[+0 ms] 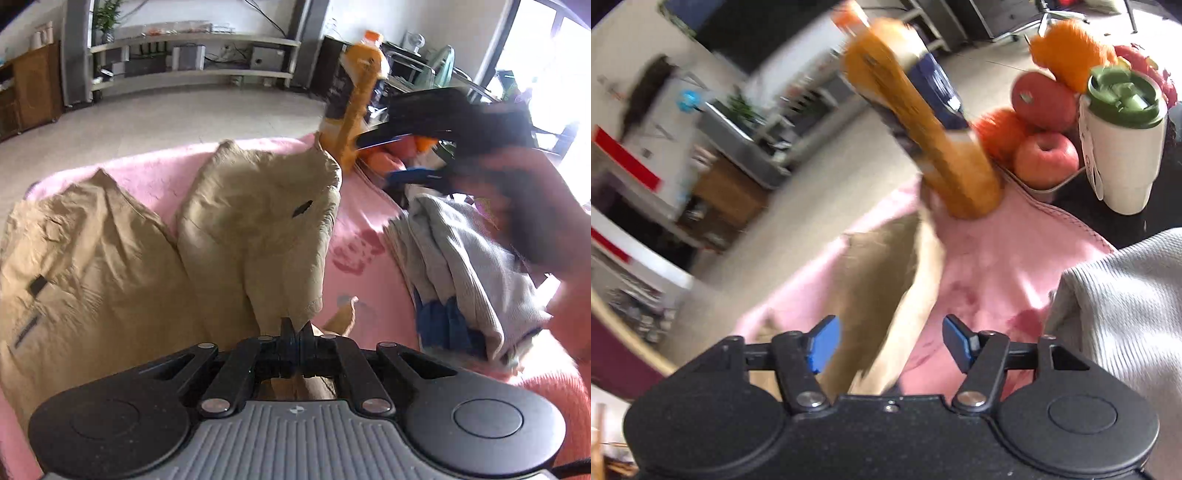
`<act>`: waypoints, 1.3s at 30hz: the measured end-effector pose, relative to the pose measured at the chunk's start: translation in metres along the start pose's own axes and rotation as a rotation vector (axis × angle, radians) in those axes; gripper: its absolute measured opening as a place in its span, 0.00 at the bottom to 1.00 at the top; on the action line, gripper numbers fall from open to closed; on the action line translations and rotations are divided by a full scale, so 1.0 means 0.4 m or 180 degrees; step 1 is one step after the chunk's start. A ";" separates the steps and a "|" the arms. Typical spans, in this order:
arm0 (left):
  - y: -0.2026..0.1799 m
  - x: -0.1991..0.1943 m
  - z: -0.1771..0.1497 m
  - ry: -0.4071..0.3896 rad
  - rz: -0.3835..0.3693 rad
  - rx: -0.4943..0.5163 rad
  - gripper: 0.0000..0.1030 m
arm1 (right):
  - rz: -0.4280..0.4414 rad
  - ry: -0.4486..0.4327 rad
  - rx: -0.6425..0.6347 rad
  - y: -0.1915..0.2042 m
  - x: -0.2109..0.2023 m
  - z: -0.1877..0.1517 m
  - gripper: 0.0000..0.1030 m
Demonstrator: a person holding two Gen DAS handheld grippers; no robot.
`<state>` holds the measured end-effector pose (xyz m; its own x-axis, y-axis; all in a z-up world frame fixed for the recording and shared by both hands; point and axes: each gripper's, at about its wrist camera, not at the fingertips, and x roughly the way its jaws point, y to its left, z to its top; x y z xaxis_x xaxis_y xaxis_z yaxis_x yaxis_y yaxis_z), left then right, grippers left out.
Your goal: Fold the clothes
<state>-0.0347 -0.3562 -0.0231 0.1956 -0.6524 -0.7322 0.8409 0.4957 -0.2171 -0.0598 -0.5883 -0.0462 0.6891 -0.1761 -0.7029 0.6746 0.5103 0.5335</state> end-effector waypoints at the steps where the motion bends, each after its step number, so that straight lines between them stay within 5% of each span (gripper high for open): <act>1: 0.001 0.004 -0.008 0.0004 -0.0037 0.0023 0.02 | -0.0141 -0.0026 -0.0044 0.000 0.042 0.007 0.54; 6: 0.013 0.018 -0.037 -0.0005 -0.0206 0.0057 0.02 | -0.0489 -0.0033 -0.0134 -0.013 0.213 0.054 0.51; 11: 0.034 0.038 -0.051 0.0029 -0.0366 0.0061 0.02 | -0.0638 -0.0014 0.0000 -0.053 0.288 0.056 0.03; 15: 0.055 0.047 -0.066 0.0048 -0.0515 0.0021 0.02 | -0.0615 -0.0322 -0.0323 0.016 0.235 0.056 0.03; 22: 0.113 -0.012 -0.086 -0.0134 -0.0960 -0.0250 0.02 | -0.0483 -0.0658 -0.0853 0.376 0.105 0.063 0.03; 24: 0.149 -0.056 -0.090 -0.0225 -0.1042 -0.0365 0.02 | -0.0493 -0.0688 -0.1095 0.489 0.100 0.026 0.03; 30: 0.317 -0.180 -0.177 -0.0306 -0.0778 -0.0743 0.02 | -0.0370 -0.0495 -0.1589 0.754 0.201 -0.146 0.03; 36: 0.504 -0.199 -0.336 -0.0156 -0.0503 -0.1661 0.02 | -0.0238 0.0096 -0.1872 0.917 0.394 -0.356 0.03; 39: 0.546 -0.184 -0.361 -0.0030 -0.0388 -0.1868 0.02 | -0.0230 0.0550 -0.1952 0.947 0.511 -0.465 0.03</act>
<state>0.0617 -0.1171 -0.1097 0.1220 -0.7282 -0.6744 0.4388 0.6491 -0.6214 0.2873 -0.2742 -0.0752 0.5604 -0.1159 -0.8201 0.4083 0.9001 0.1518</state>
